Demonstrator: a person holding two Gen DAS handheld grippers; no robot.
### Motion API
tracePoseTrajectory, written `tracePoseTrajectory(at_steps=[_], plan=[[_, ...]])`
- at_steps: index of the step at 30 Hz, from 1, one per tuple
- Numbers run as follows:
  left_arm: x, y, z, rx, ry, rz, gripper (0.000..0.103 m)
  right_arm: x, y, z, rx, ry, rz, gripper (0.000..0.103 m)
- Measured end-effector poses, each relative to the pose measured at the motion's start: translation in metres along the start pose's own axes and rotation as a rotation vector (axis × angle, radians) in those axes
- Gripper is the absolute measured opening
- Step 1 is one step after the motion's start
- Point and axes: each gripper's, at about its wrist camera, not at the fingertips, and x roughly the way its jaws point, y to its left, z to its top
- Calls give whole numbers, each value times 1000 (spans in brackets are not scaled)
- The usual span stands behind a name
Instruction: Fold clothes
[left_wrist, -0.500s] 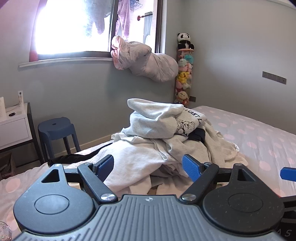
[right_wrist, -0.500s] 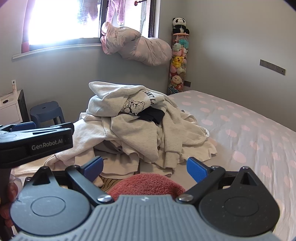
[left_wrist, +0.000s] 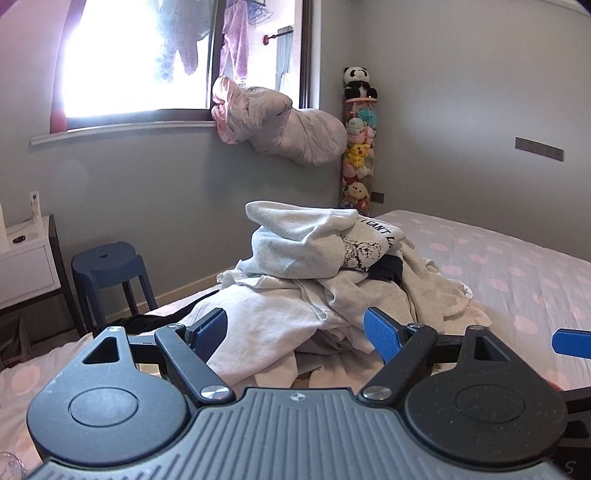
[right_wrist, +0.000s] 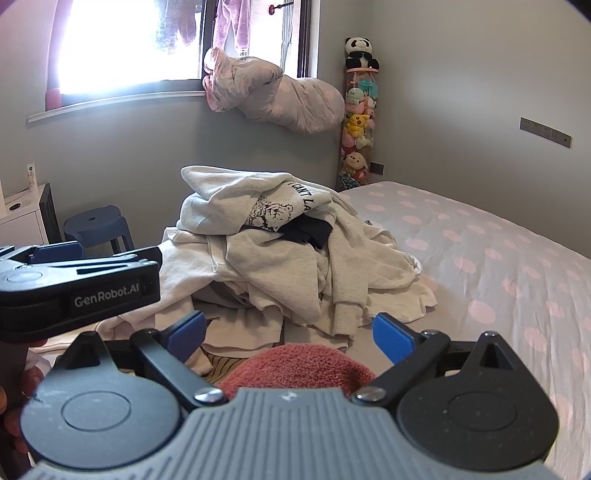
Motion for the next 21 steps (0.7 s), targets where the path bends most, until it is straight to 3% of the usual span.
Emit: tracePoseTrajectory(at_steps=[21], plan=[[0, -6, -2, 18, 20, -7, 81, -3, -2, -6, 17, 3, 7, 98]])
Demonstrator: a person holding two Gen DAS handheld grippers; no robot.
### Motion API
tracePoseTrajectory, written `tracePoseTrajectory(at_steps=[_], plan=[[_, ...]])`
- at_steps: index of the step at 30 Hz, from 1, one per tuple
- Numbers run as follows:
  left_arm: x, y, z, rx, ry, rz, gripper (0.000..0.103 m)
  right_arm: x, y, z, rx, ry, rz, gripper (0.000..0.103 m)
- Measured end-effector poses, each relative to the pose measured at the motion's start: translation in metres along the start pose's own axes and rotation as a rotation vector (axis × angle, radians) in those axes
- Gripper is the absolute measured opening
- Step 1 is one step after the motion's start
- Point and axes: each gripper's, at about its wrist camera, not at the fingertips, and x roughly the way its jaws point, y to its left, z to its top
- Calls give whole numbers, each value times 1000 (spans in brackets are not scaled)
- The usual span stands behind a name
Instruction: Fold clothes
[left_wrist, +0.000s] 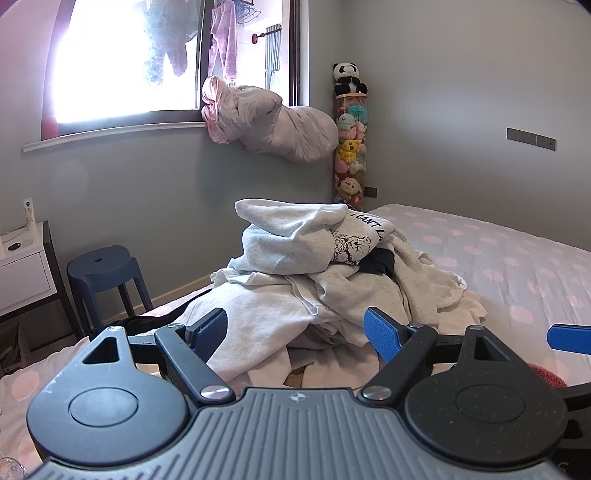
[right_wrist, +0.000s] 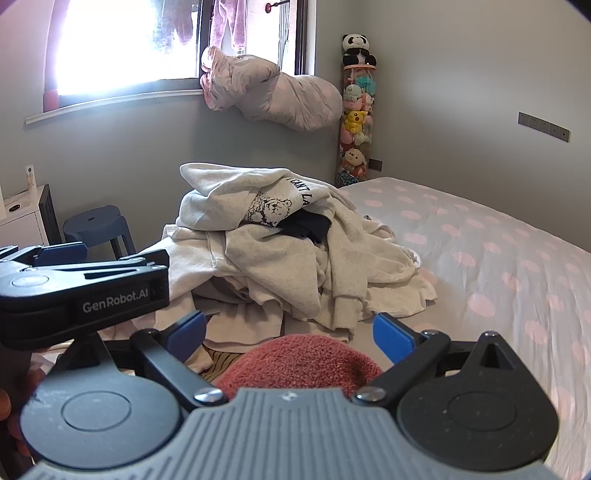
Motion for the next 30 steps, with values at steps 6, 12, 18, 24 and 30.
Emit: tracePoseTrajectory(at_steps=[6, 12, 18, 24, 30], plan=[[2, -1, -1, 4, 13, 1, 81, 0, -1, -1, 3, 3, 4, 98], [3, -2, -1, 4, 18, 0, 81, -2, 0, -1, 0, 2, 7, 98], [5, -1, -2, -4, 29, -5, 81, -1, 1, 0, -3, 8, 4, 98], [7, -1, -2, -9, 42, -10, 81, 1, 0, 0, -2, 15, 4, 98], [8, -1, -3, -13, 48, -13, 81, 1, -1, 0, -3, 19, 4, 98]])
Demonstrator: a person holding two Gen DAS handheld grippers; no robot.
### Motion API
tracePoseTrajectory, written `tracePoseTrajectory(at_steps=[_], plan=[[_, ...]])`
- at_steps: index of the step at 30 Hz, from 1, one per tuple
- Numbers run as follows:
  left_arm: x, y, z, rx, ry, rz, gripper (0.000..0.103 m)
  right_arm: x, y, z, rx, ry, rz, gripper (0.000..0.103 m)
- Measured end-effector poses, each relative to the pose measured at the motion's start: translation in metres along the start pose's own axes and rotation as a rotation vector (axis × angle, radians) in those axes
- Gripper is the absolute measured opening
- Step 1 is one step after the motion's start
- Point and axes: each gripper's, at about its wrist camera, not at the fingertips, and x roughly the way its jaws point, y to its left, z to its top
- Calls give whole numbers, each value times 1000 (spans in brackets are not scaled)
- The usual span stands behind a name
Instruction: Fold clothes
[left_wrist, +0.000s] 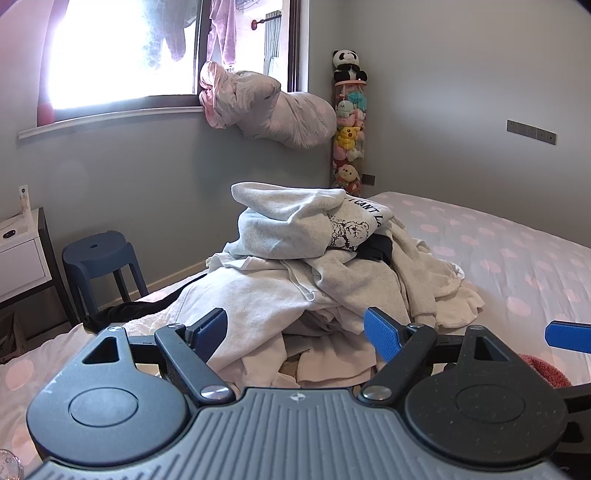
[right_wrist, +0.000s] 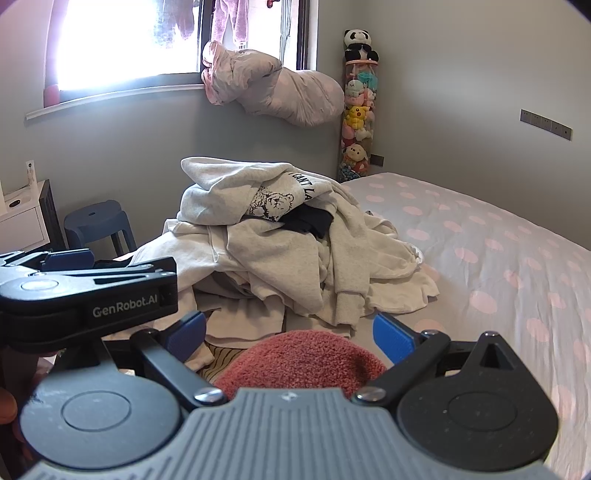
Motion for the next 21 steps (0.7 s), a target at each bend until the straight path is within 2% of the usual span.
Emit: tracePoseTrajectory(at_steps=[8, 11, 15, 21], plan=[[4, 2, 1, -17, 6, -11, 81, 3, -1, 1, -18, -7, 12, 98], [8, 0, 3, 3, 0, -10, 81, 8, -5, 2, -35, -5, 47, 98], [18, -2, 4, 0, 33, -28, 81, 16, -14, 7, -49, -4, 100, 98], [28, -10, 12, 18, 24, -19, 81, 29, -27, 20, -112, -5, 156, 98]])
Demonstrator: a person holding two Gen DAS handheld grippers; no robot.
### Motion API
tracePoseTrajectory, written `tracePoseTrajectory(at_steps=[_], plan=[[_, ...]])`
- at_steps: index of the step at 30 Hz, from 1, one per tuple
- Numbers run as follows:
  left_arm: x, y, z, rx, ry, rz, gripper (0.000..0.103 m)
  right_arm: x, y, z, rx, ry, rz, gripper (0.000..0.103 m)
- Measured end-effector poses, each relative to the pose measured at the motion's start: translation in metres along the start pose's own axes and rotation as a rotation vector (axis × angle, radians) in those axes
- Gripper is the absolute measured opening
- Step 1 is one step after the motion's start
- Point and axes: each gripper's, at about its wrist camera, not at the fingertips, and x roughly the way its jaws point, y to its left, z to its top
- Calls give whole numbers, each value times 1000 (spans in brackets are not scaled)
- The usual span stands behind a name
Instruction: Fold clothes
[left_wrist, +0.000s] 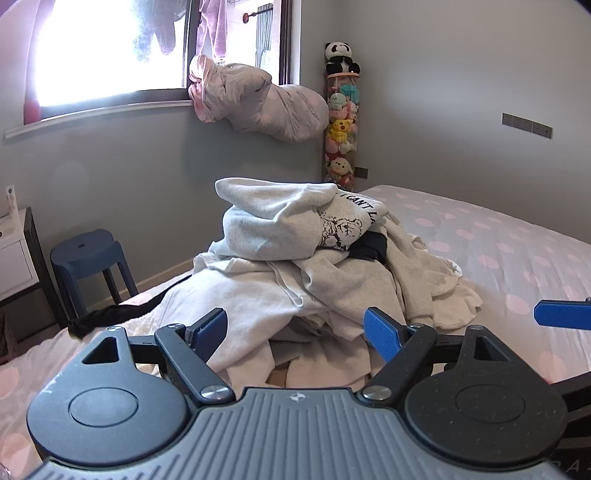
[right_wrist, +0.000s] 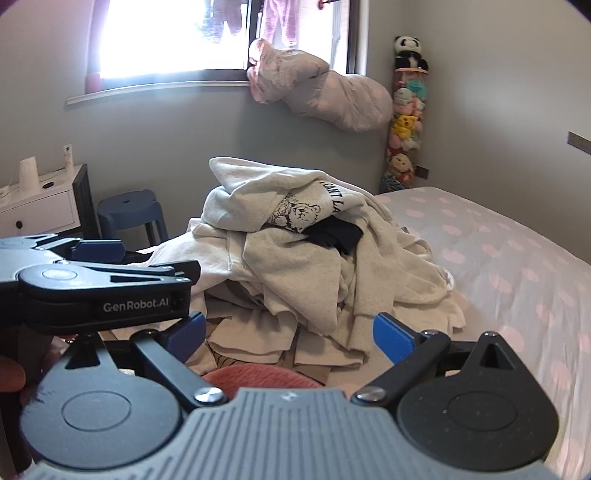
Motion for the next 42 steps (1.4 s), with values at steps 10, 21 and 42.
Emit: tracePoseTrajectory(at_steps=[10, 21, 42], plan=[[50, 14, 13, -35, 116, 43, 81, 47, -29, 28, -66, 17, 64, 98], [115, 24, 53, -76, 143, 89, 81, 131, -56, 62, -80, 26, 134, 87], [201, 29, 107, -127, 158, -4, 28, 227, -102, 100, 346, -52, 260, 7]])
